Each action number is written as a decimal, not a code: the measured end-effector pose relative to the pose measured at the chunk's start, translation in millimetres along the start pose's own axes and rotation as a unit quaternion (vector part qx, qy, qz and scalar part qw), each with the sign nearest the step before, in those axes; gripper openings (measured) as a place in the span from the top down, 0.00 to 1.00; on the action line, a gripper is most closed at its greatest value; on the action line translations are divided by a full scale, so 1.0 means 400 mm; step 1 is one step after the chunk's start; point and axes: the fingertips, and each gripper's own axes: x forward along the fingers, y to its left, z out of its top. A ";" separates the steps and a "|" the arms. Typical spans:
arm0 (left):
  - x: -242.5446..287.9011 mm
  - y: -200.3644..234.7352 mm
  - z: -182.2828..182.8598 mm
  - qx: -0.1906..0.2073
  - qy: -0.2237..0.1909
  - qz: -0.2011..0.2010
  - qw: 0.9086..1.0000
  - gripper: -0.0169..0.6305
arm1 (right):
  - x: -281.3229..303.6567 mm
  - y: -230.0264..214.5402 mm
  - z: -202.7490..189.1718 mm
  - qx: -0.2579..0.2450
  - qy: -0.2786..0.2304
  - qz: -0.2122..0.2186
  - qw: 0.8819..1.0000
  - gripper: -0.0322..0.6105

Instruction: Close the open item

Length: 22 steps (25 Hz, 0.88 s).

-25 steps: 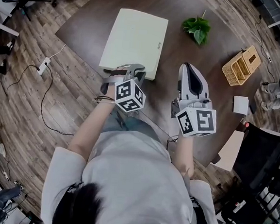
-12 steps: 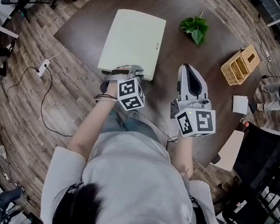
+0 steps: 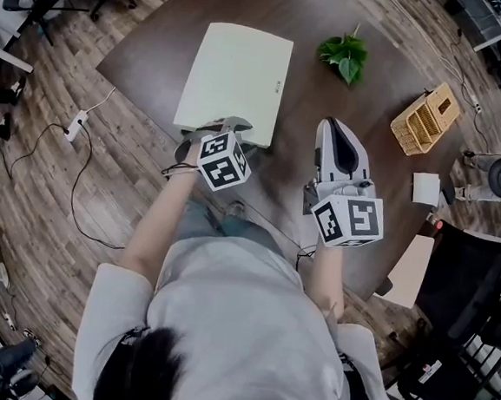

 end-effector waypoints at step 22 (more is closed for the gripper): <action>-0.013 0.082 -0.001 -0.187 -0.034 0.072 0.979 0.96 | 0.004 0.049 -0.019 -0.001 0.007 0.004 1.000 0.93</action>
